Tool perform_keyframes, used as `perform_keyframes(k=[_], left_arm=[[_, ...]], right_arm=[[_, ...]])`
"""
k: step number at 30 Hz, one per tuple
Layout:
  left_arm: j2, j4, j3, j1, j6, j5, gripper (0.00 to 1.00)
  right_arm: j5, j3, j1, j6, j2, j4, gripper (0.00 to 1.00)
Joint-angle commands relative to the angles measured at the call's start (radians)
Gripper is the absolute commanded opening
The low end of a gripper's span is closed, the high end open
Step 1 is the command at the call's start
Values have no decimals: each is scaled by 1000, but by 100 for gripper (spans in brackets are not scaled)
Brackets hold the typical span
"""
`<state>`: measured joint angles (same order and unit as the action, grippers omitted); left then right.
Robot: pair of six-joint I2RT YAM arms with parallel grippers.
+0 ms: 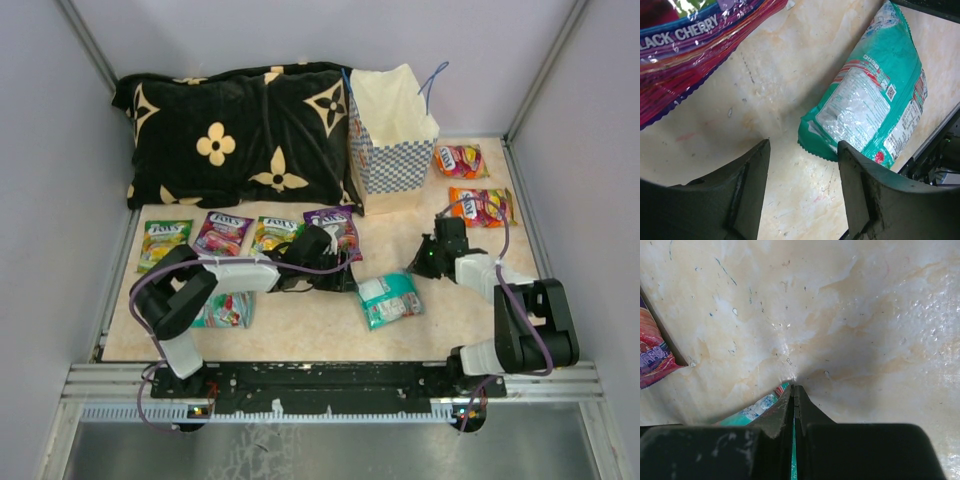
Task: Take the snacks out of the paper bag
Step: Adjust the snack at the center of the board.
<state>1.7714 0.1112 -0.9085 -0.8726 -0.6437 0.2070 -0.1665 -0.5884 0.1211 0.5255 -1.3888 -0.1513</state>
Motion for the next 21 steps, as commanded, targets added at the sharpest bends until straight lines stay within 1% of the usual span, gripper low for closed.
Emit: perform_keyframes(k=[1, 8, 12, 16, 18, 19, 20, 21], left_arm=[[-31, 17, 52, 17, -18, 42, 63], [21, 230, 122, 51, -125, 183, 53], [54, 292, 123, 55, -169, 224, 50], [61, 327, 124, 55, -195, 234, 47], [62, 329, 124, 55, -197, 231, 42], [60, 328, 124, 55, -196, 230, 37], [53, 327, 125, 57, -193, 227, 27], [42, 318, 126, 59, -184, 220, 20]], right_arm=[[-4, 23, -9, -6, 51, 17, 0], [-7, 47, -9, -12, 85, 6, 0], [-10, 57, -9, -12, 98, 6, 0], [-11, 64, -9, -12, 106, 7, 0], [-14, 63, -9, -11, 110, 5, 0], [-14, 63, -8, -11, 114, 4, 0], [-14, 64, -10, -11, 122, 2, 0], [-19, 65, -9, -11, 135, 2, 0]])
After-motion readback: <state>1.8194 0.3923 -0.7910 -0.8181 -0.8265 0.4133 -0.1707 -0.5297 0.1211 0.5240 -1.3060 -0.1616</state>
